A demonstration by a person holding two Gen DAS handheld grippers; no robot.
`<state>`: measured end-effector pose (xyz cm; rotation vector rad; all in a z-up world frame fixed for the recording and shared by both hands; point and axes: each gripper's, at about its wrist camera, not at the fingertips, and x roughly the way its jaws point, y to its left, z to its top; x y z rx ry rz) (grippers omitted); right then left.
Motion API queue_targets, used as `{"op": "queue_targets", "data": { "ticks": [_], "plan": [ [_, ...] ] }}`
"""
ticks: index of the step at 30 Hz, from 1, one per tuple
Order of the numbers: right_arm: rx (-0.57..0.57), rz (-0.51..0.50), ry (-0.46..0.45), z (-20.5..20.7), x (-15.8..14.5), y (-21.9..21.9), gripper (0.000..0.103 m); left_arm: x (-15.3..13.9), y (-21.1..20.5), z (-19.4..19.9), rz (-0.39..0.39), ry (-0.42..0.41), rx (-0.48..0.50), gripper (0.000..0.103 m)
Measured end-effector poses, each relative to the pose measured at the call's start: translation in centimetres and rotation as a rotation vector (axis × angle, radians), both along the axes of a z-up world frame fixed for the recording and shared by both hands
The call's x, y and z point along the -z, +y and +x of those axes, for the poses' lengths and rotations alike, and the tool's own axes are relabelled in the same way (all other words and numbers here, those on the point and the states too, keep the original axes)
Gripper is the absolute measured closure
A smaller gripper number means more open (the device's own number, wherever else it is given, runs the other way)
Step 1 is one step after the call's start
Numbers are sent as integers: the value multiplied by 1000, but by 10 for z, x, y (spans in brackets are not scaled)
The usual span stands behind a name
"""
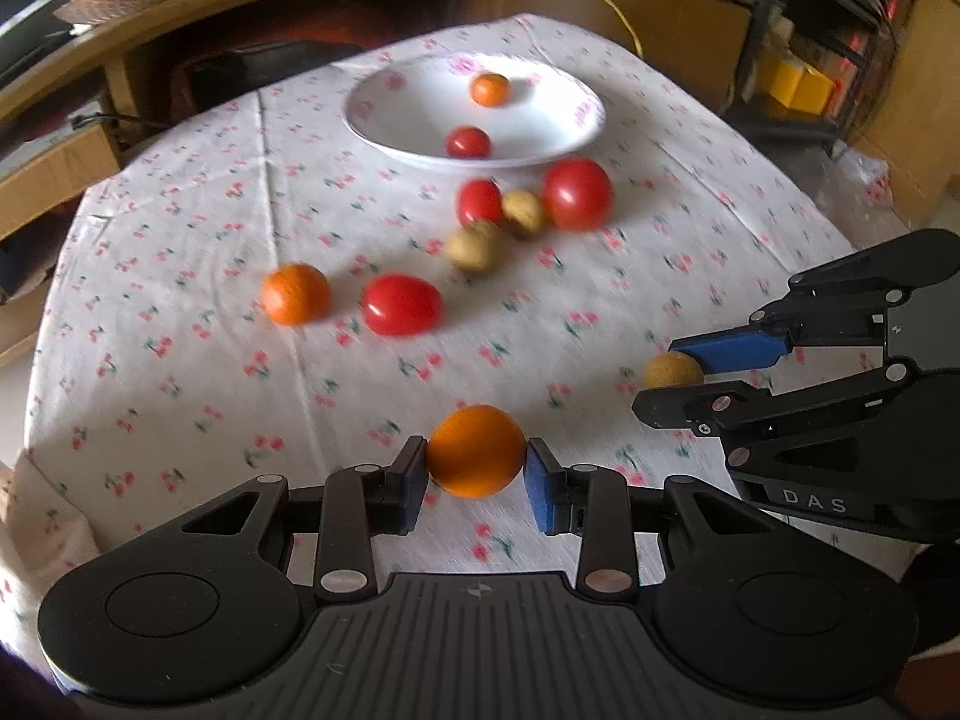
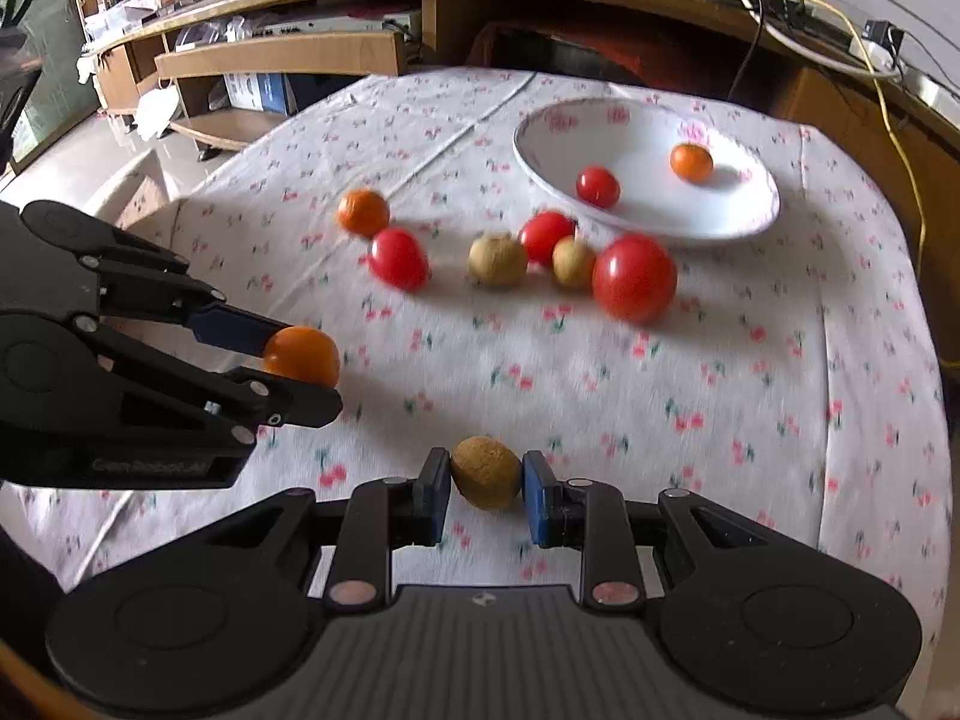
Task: Organize fruits
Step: 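Carry the orange and potato over the white bowl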
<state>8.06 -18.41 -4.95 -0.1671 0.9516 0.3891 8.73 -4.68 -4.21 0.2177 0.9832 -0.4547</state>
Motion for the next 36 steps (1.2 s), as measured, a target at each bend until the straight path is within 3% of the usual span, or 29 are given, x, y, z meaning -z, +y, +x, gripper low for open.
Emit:
{"op": "queue_targets", "data": {
  "ticks": [9, 10, 12, 17, 19, 21, 23, 32, 36],
  "plan": [
    [-13, 2, -12, -6, 3, -2, 75, 5, -4, -5, 25, -18, 30, 55],
    [-12, 4, -11, -7, 3, -3, 74, 5, -4, -5, 28, -18, 31, 53],
    [-15, 7, -5, -8, 2, -4, 69, 6, -5, -5, 36, -20, 31, 39],
    [-20, 15, -8, -11, 3, -5, 66, 7, -5, -4, 42, -25, 14, 33],
    [-14, 15, -6, -11, 2, -6, 67, 7, -5, -3, 32, -25, -3, 37],
    [-9, -1, -6, -11, 2, -5, 76, 5, -7, -3, 28, -23, -11, 54],
    [-11, -16, -2, -13, 1, -5, 77, 4, -10, -3, 28, -12, -33, 60],
    [39, 3, 9, -10, -11, -9, 78, -12, -23, -4, 52, -5, -94, 61],
    [86, 32, -35, -4, -29, -15, 78, -29, -30, 4, 32, -53, -96, 62]
  ]
}}
